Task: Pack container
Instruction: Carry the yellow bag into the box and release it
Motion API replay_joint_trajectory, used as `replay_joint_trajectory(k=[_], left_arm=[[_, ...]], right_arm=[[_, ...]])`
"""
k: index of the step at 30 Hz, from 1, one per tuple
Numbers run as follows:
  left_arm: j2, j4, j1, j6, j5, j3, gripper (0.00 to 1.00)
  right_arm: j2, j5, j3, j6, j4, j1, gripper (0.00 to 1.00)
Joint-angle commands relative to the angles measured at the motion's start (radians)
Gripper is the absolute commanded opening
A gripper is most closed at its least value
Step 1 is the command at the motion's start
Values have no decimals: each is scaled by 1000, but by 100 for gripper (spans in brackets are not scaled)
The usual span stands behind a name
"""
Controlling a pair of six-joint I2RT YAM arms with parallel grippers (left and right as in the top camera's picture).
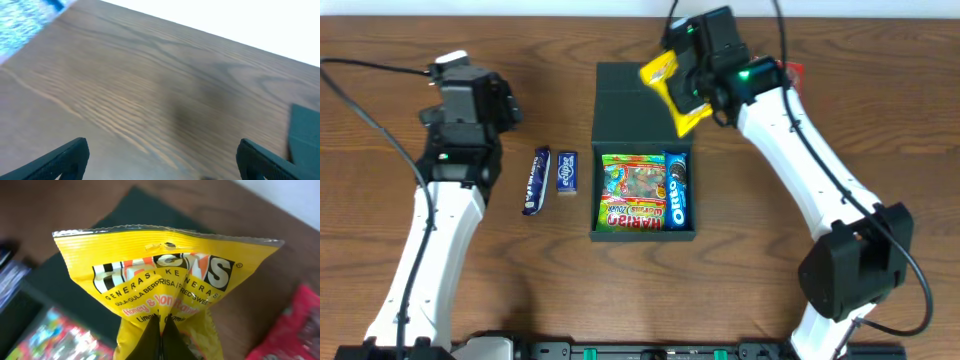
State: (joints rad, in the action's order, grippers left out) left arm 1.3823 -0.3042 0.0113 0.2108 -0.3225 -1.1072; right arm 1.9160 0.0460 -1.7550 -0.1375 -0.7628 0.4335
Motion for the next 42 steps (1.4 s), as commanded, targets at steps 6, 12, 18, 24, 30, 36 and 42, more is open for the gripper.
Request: replay_joint_trajectory(k=[6,12,18,24,30,36,42], left_arm=[[-10,3,-134,-9,97,-10,95],[-10,3,-171,-9,122,-10,95],[-10,2,-173,-9,122,-10,95],[-10,1,-173,-9,122,-10,95],[-10,2,-173,-9,122,-10,95],[-10,2,-173,-9,122,-10,95],[-10,1,-173,-9,123,-10,95]], right_arm=[[-11,124,-18,-238,-143,117,1],[-9,274,-15,-378,-206,156,1],[44,306,-13,-468,-233,170,1],[134,306,-13,-528,-251,170,1],[186,293,-13,-566,-235,170,1],[216,242,-13,-571,-211,169,11],[216,242,-13,-570,-209,169,45]])
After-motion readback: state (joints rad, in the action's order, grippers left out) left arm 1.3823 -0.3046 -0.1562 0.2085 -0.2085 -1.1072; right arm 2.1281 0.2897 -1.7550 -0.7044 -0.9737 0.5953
